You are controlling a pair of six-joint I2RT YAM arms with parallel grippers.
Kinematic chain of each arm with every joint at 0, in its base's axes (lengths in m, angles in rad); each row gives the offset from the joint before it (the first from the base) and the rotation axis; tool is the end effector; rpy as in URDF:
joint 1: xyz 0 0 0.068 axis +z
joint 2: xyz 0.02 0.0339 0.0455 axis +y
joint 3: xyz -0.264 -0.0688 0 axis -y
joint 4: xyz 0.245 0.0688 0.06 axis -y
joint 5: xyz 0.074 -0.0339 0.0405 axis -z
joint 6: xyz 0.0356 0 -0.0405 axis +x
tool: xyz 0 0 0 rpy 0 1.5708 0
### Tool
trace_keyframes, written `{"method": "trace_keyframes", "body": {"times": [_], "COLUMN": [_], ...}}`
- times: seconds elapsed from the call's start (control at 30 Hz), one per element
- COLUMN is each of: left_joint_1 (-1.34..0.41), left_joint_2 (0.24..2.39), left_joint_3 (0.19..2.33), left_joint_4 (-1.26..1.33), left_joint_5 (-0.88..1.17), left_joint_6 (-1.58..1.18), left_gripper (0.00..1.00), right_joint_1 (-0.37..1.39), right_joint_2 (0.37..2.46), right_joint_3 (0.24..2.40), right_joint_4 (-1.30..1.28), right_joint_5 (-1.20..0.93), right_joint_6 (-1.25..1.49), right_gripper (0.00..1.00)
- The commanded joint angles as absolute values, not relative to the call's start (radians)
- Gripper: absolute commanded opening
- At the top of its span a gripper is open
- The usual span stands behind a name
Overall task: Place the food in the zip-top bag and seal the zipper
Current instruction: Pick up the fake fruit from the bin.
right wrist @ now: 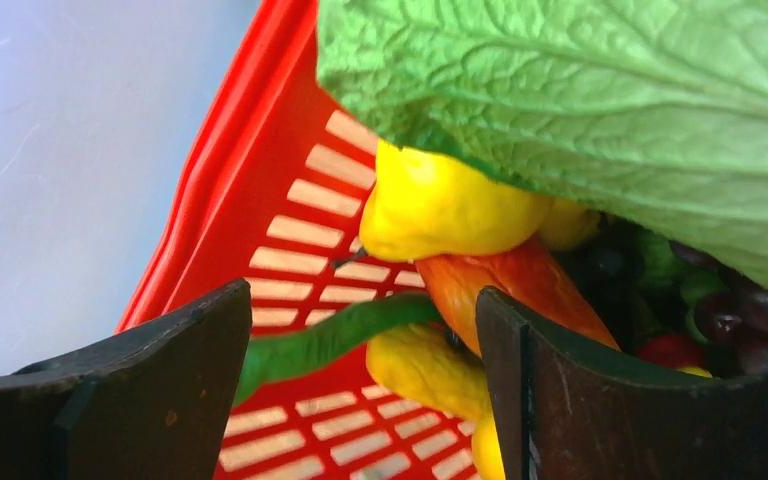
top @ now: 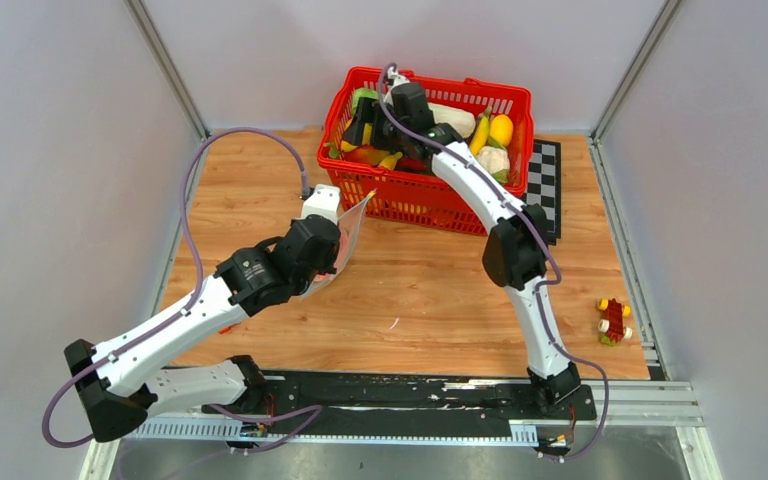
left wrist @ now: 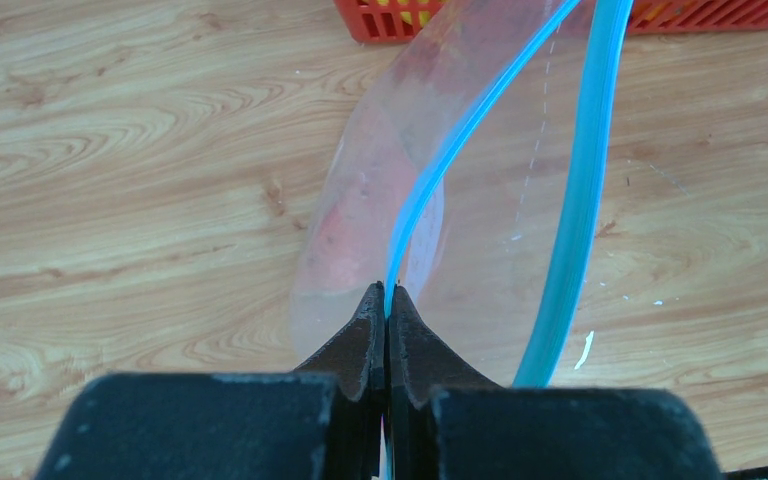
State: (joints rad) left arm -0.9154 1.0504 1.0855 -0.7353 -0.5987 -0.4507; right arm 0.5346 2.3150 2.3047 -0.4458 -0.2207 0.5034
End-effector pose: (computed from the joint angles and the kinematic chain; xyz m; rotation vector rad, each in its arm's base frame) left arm 0.1442 -0.1547 0.3445 0.1914 2.1257 -0.1144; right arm 0.4625 0.2829 0.3173 -0.1798 2.1213 0.8609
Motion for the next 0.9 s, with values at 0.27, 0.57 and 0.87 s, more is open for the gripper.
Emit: {"method": "trace_keyframes", "body": {"times": [0.27,0.57,0.87], "left_joint_1": [-0.913,-0.913,-0.913], "left_joint_2": [1.034,1.003,1.007], "left_joint_3": [1.062,1.048,1.043], "left_joint_4": [-0.673,-0.677,-0.667], "left_joint_5": [-0.576,-0.582,-0.571], "left_joint_6": [-0.451,-0.456,-0.458], "left_gripper": [0.00,0.00,0.00], "right_joint_1": [0.582,0.576,0.525], "right_joint_2": [2.473,2.393,2.085], "right_joint_3": [2.458,2.329,2.021], "right_joint_4": [-0.339,-0.196,-0.104], "right_joint_5": [0.110,-0.020,-0.183], "right_joint_6": [0.570,0.544,0.517], "right_gripper": [0.78,0.27,0.13]}}
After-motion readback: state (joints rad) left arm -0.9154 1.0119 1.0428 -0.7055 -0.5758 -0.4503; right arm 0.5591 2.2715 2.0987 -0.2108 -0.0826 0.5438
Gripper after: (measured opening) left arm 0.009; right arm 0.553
